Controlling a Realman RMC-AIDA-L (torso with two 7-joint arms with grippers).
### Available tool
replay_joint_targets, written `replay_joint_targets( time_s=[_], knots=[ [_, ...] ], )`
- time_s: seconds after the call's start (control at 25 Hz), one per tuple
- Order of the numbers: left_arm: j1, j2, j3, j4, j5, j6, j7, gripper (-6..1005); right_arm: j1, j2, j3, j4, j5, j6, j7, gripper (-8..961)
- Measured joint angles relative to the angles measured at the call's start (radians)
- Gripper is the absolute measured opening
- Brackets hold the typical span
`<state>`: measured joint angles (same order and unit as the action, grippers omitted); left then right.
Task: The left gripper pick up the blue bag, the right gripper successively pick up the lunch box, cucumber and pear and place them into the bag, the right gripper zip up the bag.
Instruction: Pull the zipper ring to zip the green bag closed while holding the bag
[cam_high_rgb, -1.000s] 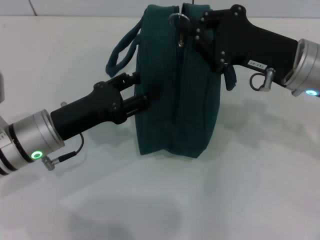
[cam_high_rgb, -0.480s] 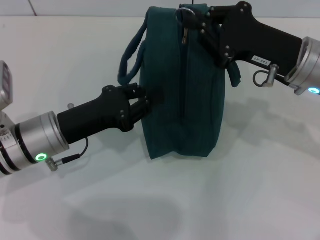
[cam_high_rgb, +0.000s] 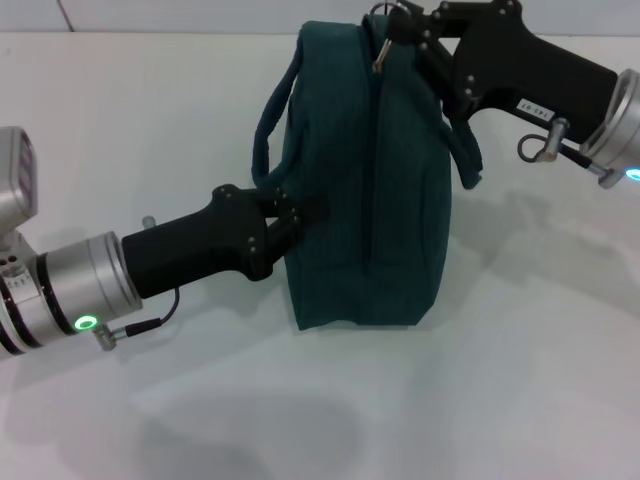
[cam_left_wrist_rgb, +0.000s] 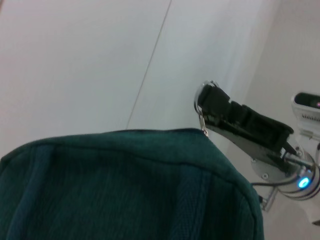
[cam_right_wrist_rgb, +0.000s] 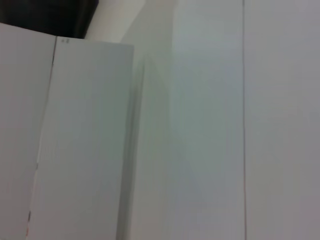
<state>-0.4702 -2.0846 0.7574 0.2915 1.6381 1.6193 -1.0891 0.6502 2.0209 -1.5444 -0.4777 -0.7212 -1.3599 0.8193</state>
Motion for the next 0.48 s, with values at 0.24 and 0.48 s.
replay_joint_targets(
  time_s=[0.24,0.48],
  knots=[
    [0.003,0.002,0.008,0.002,0.049,0.009,0.000,59,-0.002,-0.001,0.009,0.000,0.002,0.019,0.021,35],
    [0.019,0.006,0.078,0.039,0.084,0.068,0.002,77,0.000,-0.001,0.009,-0.001,0.015,0.116,0.046,37]
  ],
)
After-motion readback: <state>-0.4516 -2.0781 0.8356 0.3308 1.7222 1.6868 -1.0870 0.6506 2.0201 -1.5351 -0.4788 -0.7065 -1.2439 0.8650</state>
